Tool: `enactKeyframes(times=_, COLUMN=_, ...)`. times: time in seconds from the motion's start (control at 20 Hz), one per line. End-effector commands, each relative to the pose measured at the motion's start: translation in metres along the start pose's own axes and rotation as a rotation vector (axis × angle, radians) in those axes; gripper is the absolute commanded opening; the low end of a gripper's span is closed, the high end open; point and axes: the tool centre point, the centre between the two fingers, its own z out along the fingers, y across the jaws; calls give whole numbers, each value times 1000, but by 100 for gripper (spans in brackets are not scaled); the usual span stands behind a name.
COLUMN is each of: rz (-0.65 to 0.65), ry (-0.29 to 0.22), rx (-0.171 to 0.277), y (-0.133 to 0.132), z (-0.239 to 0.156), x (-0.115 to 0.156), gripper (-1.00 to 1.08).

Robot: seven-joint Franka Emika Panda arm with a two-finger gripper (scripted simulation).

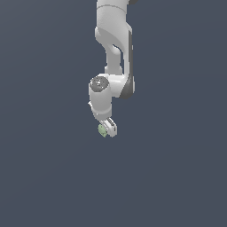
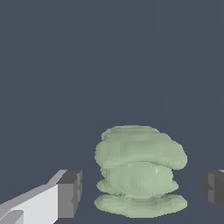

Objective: Pick up the object and move it to a goal position.

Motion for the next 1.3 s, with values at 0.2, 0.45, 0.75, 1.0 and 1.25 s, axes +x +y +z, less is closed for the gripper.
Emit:
enactKeyframes(times=0.2, rz=2, ry=0, rx=0, y=0, z=24, x=0, gripper=100)
enactKeyframes(times=0.45, rz=2, ry=0, rx=0, y=0, z=26, x=0, gripper=-100)
enactKeyframes(times=0.75, rz=2, ry=0, rx=0, y=0, z=26, x=0, gripper=-100)
enactKeyframes(times=1.0, rz=1, ry=0, rx=1, y=-1, z=25, x=0, gripper=-100)
enactKeyframes(times=1.25, rz=1, ry=0, rx=1, y=-6, z=25, x=6, gripper=-100)
